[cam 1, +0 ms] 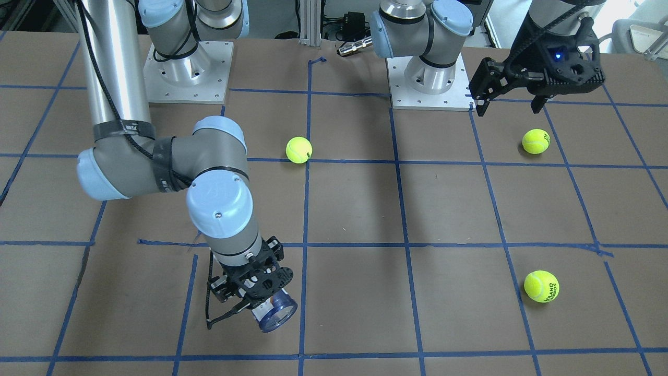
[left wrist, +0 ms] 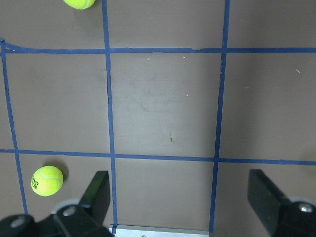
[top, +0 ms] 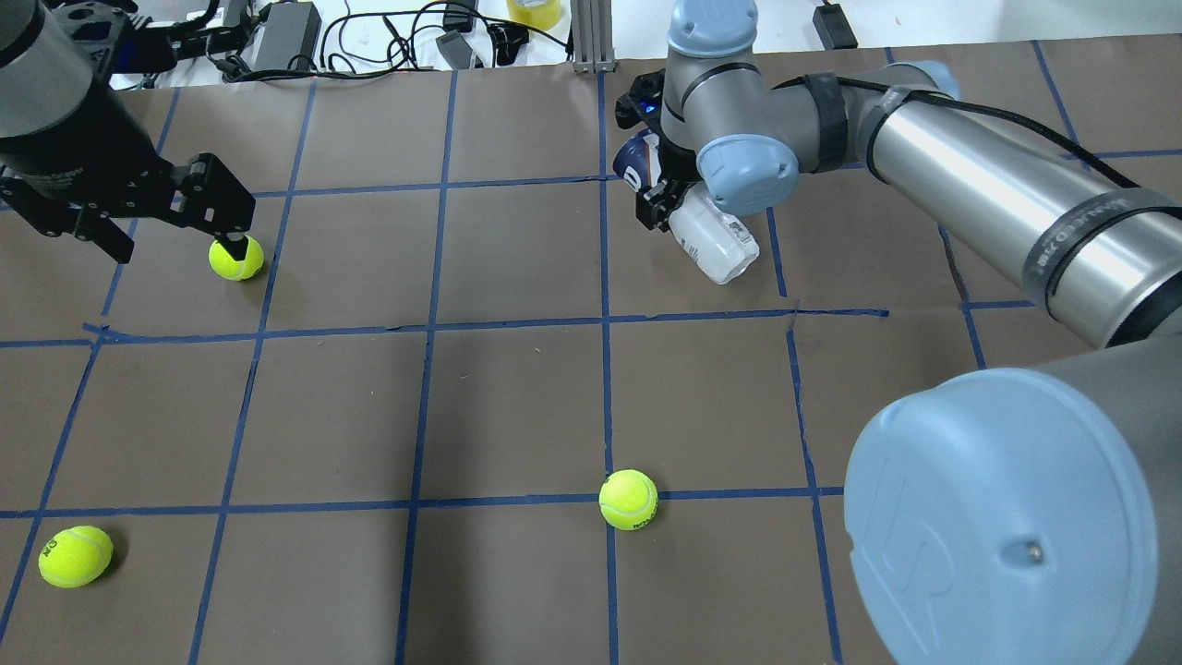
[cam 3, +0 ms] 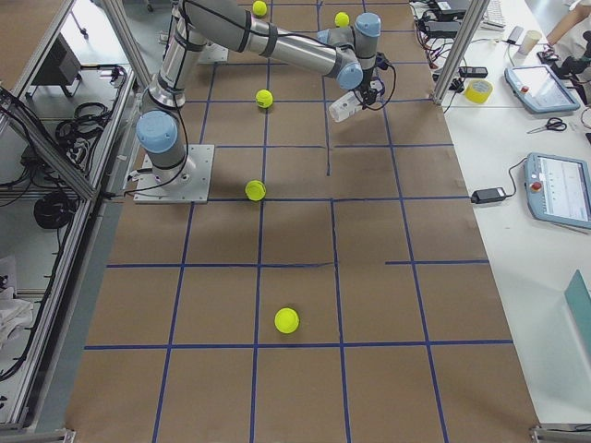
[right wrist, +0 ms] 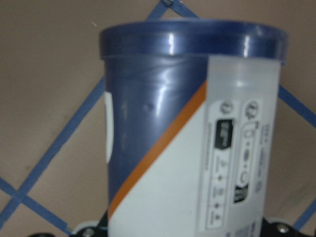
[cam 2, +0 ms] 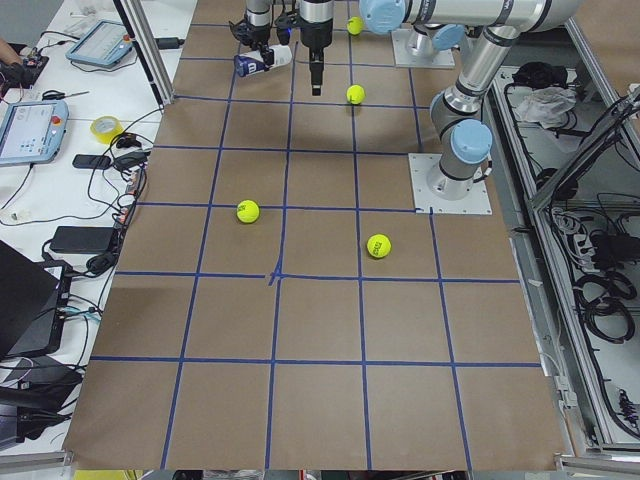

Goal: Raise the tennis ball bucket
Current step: 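Lift the can with the right gripper and carry it toward the left gripper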

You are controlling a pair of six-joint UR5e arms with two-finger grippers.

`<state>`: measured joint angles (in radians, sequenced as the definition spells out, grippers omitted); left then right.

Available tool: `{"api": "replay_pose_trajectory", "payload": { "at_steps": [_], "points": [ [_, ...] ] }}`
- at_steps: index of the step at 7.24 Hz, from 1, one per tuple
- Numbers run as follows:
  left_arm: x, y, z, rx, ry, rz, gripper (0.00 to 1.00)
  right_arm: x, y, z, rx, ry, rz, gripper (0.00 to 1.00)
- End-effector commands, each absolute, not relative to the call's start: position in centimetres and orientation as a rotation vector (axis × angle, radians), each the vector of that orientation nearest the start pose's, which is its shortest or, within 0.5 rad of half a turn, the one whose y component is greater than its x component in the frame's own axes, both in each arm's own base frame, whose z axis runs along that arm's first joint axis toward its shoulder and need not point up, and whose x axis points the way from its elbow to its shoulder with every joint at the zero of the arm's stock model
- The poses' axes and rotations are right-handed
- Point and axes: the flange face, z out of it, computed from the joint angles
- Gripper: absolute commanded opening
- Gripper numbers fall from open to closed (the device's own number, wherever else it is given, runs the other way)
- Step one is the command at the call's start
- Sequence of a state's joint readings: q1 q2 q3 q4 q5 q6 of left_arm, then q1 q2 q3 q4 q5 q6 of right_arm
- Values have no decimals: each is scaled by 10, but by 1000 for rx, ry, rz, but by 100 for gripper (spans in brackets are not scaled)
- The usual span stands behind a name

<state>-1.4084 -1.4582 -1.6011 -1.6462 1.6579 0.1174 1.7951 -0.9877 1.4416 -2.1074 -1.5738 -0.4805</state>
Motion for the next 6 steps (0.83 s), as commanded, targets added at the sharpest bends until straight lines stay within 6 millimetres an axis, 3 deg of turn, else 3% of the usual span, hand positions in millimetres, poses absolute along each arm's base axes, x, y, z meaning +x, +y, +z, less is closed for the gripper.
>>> {"api": "replay_pose_trajectory", "payload": {
  "at_steps": [1,3,6],
  "points": [
    [-41,-459,519,-90,3059,10,100,336,-624,266,-1348,2849,-168,75],
    [-40,-458,518,-89,3056,16,100,378,-603,269,-1653,2713,-225,76],
    [-40,-455,519,-89,3044,19,100,412,-582,272,-2153,2420,-239,77]
  ]
}}
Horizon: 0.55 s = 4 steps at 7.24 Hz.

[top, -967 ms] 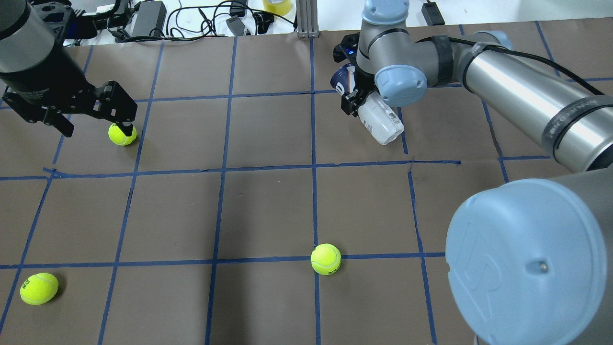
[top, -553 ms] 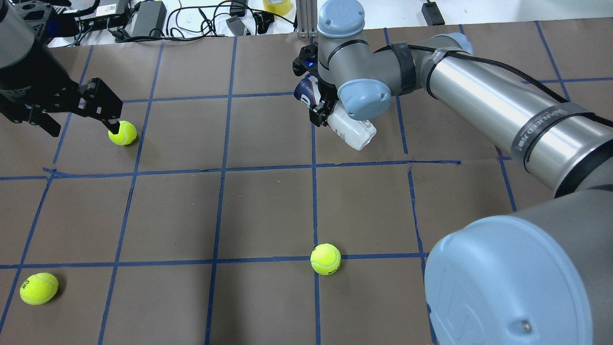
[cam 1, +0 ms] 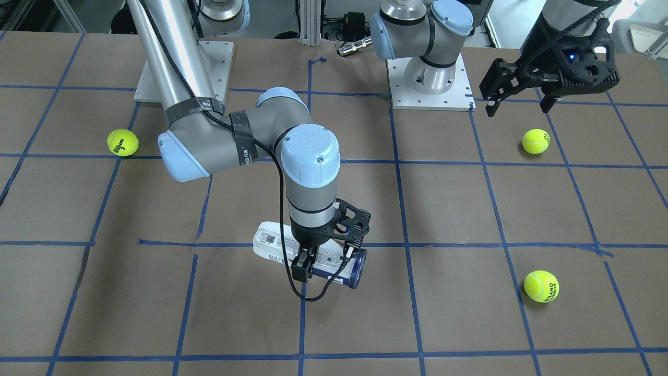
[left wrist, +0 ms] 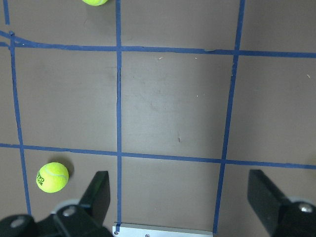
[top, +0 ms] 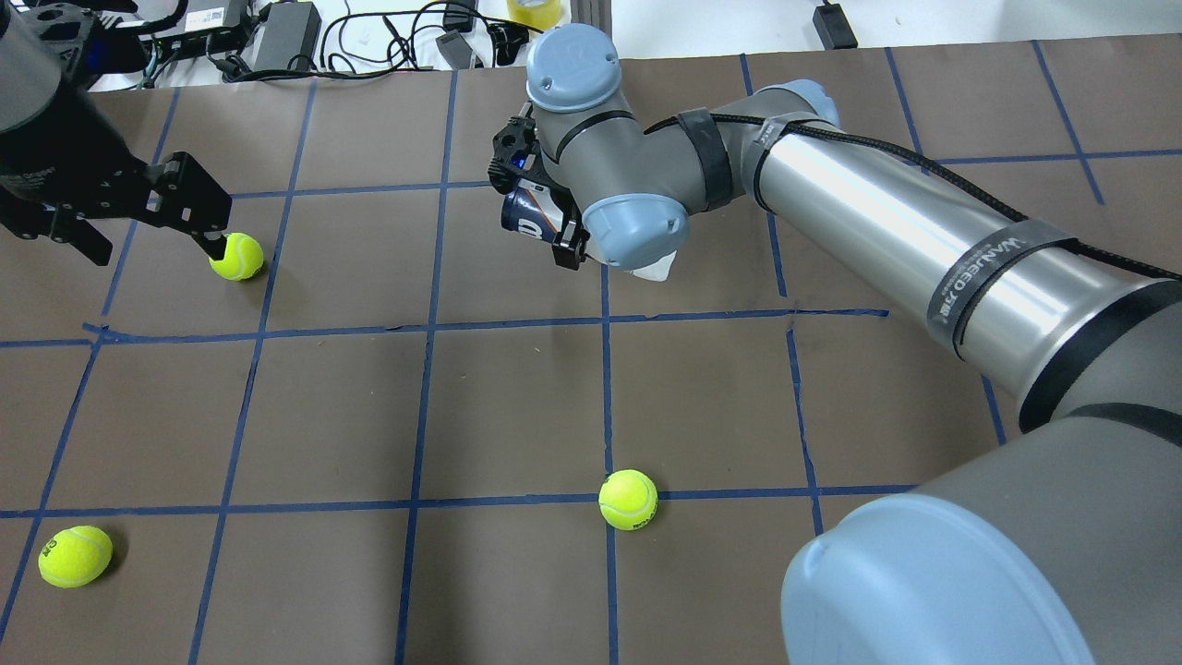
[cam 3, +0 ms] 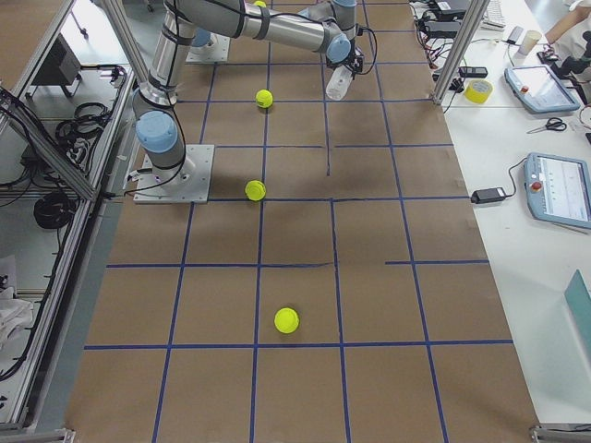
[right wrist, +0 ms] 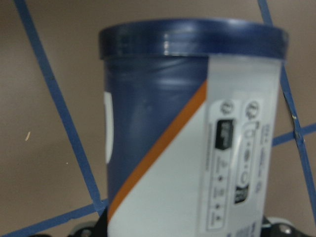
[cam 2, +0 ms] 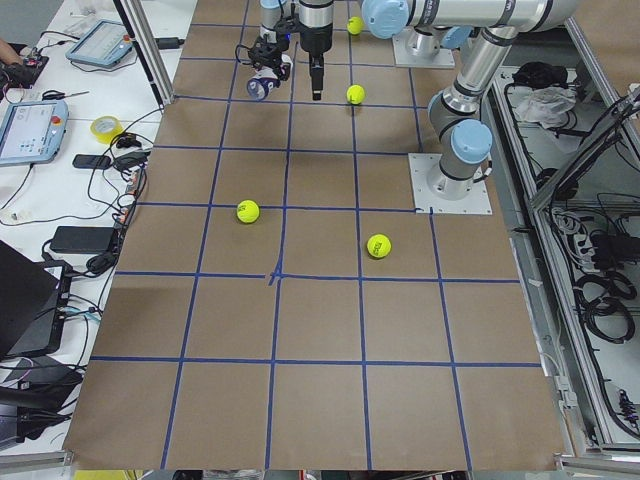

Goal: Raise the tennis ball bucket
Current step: 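Lift the can with the right gripper and carry it toward the left gripper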

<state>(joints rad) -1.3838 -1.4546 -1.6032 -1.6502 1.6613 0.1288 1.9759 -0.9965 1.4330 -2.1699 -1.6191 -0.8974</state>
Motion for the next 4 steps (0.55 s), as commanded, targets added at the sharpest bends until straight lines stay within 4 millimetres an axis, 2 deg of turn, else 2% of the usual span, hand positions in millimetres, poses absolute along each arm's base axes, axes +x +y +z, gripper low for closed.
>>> {"api": "replay_pose_trajectory", "payload": {
  "at_steps": [1,3,4],
  "points": [
    [-40,-454,518,-91,3044,18,100,439,-560,264,-2249,2329,-228,77],
    [-39,-452,520,-94,3044,16,100,480,-532,252,-2372,2196,-254,77],
    [-39,-452,519,-94,3044,16,100,498,-525,234,-2511,2045,-288,78]
  ]
}}
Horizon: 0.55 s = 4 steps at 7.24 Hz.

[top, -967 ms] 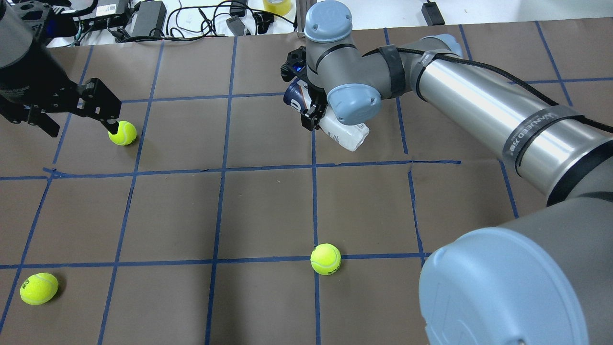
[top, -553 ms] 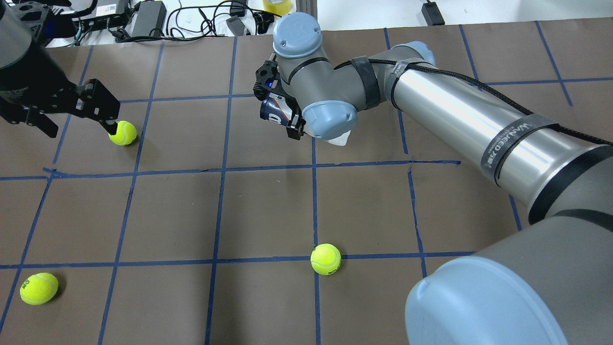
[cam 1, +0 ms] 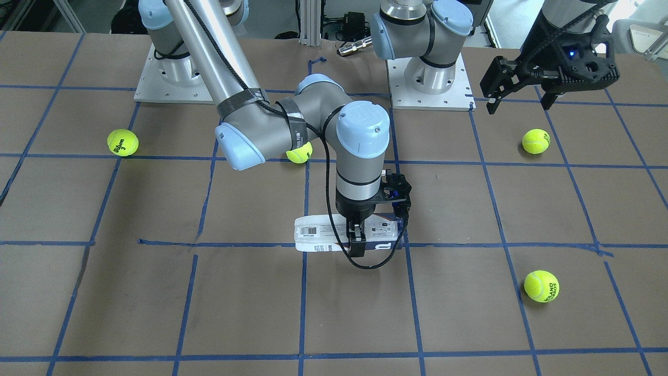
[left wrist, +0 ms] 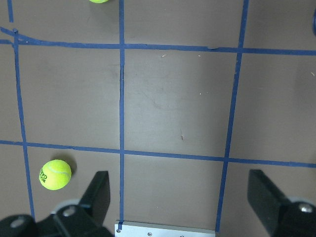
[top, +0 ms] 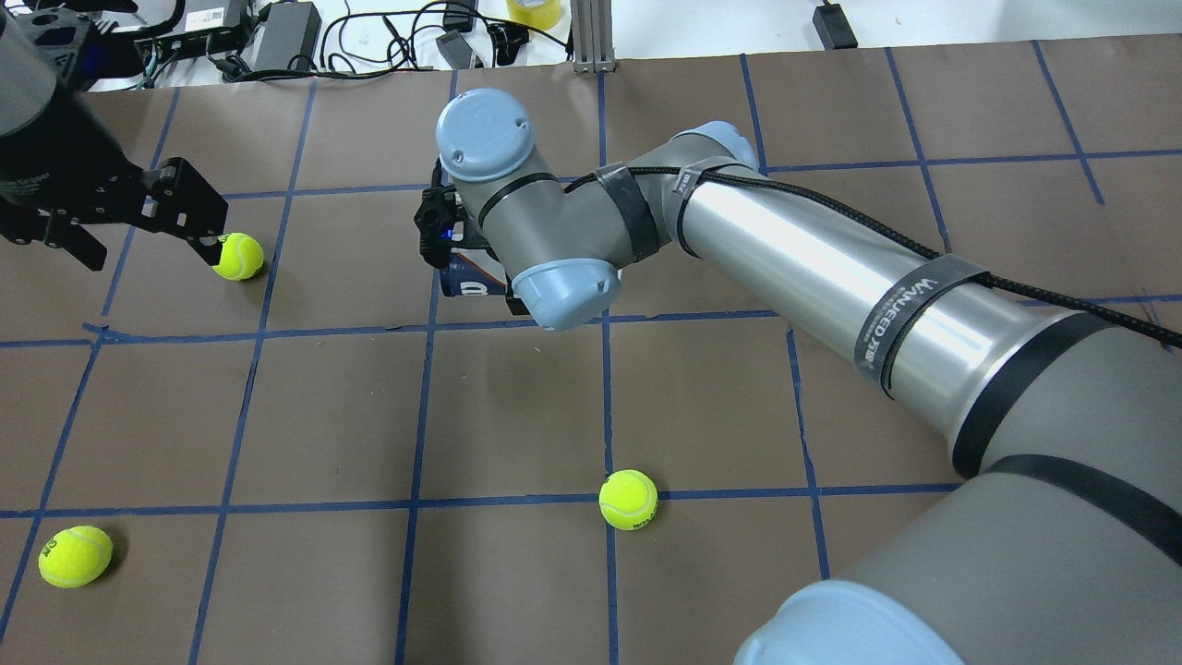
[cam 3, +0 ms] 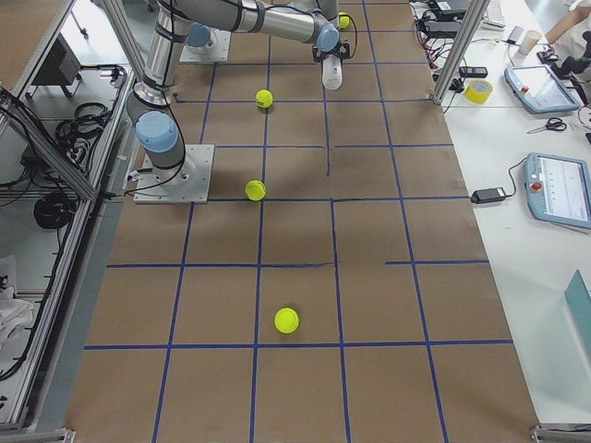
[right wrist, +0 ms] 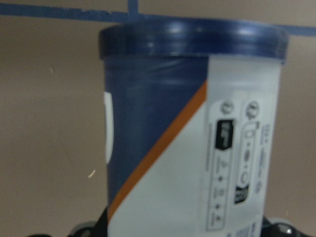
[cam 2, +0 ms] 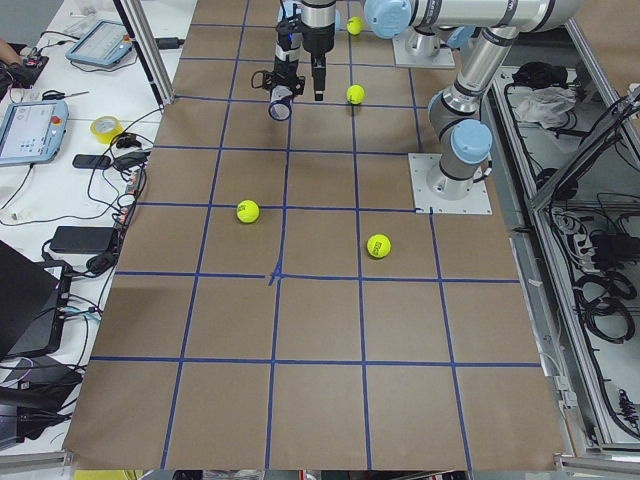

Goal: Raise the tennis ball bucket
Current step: 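Lower the can onto the table and open the right gripper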

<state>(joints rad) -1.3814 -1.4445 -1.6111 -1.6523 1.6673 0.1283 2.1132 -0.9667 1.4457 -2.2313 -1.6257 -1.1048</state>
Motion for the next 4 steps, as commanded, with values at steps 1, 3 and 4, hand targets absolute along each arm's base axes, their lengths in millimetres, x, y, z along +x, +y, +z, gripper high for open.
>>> {"api": "replay_pose_trajectory", "payload": {
  "at_steps": [1,3,4],
  "points": [
    [-39,-452,519,-94,3044,16,100,505,-523,223,-2556,2006,-303,78],
    [-39,-452,518,-94,3044,19,100,507,-524,209,-2547,2004,-285,78],
    [-39,-452,517,-93,3045,26,100,507,-526,212,-2543,2024,-328,78]
  ]
}}
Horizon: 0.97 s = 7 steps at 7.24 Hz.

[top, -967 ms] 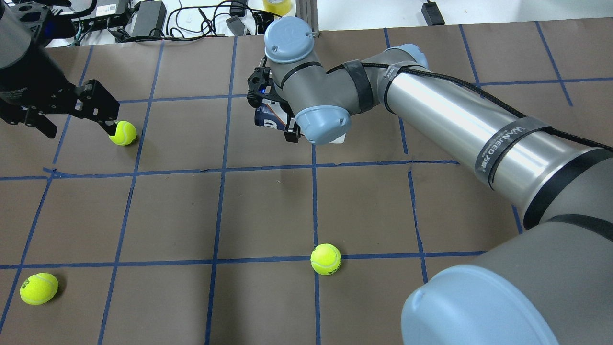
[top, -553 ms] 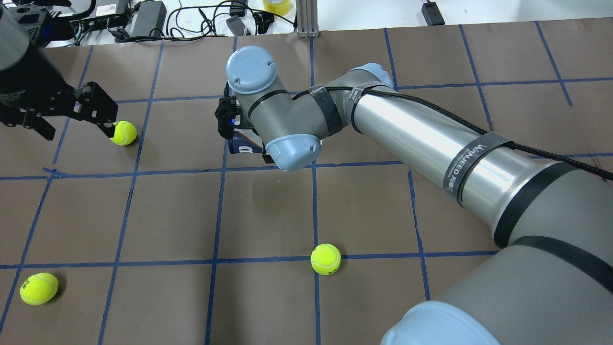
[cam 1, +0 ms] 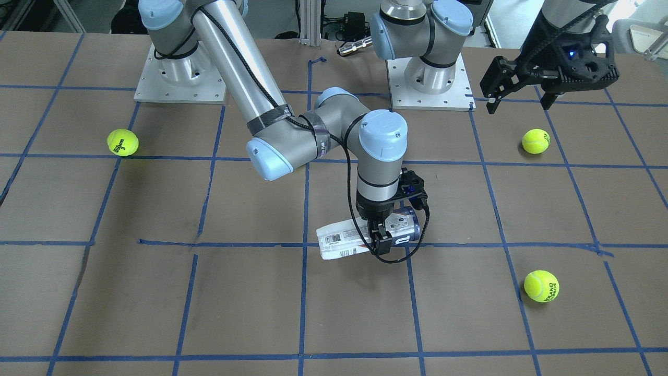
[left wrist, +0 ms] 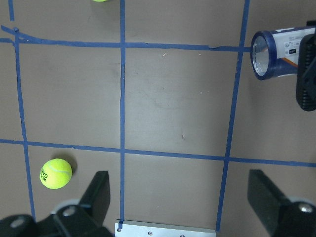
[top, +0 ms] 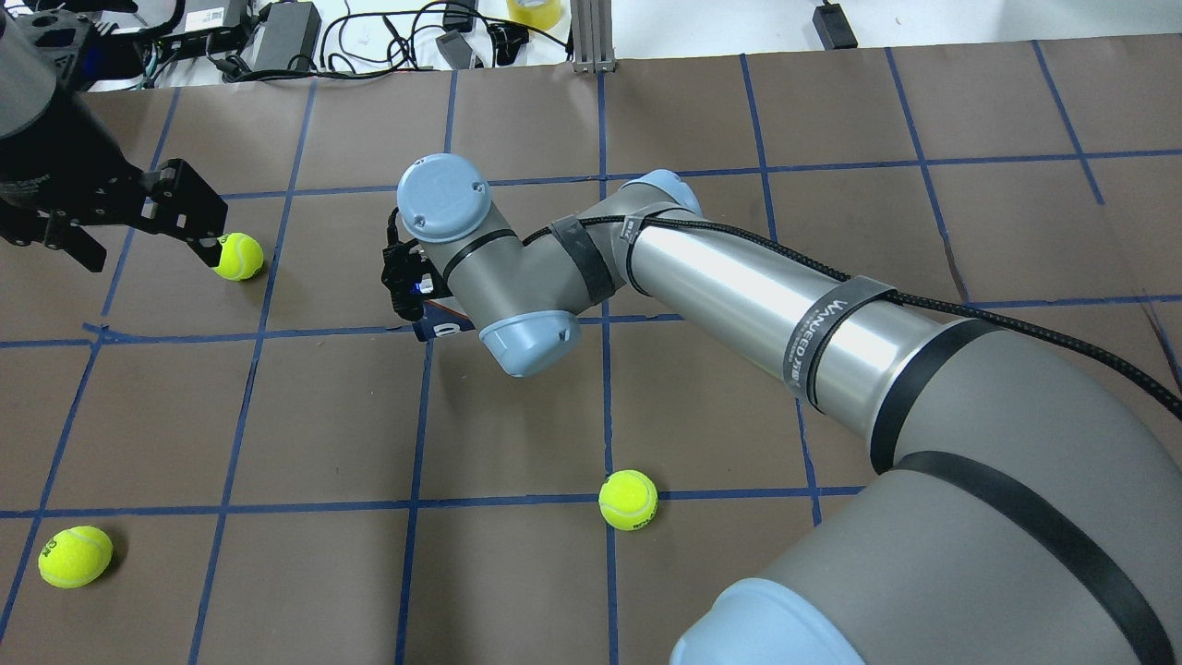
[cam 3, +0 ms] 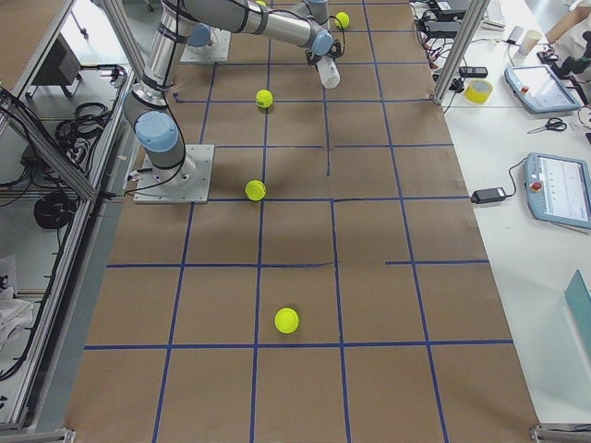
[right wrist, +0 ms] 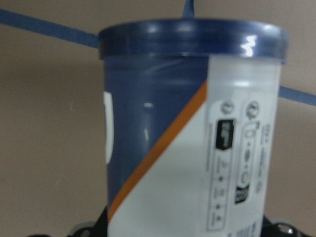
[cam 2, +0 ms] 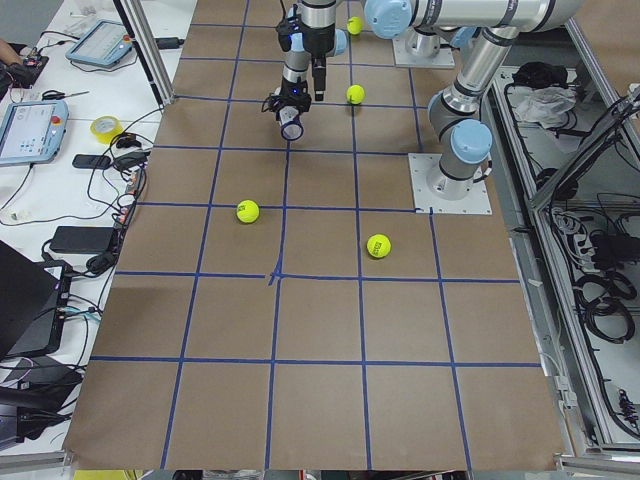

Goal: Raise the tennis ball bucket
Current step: 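Lower the can onto the table and open the right gripper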

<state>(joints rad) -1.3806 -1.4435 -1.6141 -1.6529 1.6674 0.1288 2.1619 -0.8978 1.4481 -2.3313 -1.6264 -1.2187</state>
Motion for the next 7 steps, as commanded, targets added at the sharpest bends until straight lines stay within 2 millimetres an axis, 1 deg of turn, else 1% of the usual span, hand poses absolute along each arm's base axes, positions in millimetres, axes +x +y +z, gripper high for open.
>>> {"api": "replay_pose_trajectory", "payload": {
  "at_steps": [1,2,3,4,5,6,7],
  "points": [
    [-39,-452,517,-93,3045,26,100,505,-523,208,-2507,2061,-315,78],
    [-39,-452,517,-93,3045,26,100,503,-520,202,-2500,2068,-300,78],
    [-39,-452,517,-93,3045,26,100,501,-517,199,-2477,2094,-292,81],
    [-39,-452,516,-93,3045,28,100,501,-517,198,-2462,2092,-291,93],
    [-39,-452,517,-93,3045,26,100,499,-517,199,-2460,2092,-287,100],
    [-39,-453,517,-93,3045,26,100,499,-517,193,-2460,2101,-272,100],
    [-39,-453,516,-93,3045,26,100,498,-517,201,-2464,2094,-280,100]
  ]
}}
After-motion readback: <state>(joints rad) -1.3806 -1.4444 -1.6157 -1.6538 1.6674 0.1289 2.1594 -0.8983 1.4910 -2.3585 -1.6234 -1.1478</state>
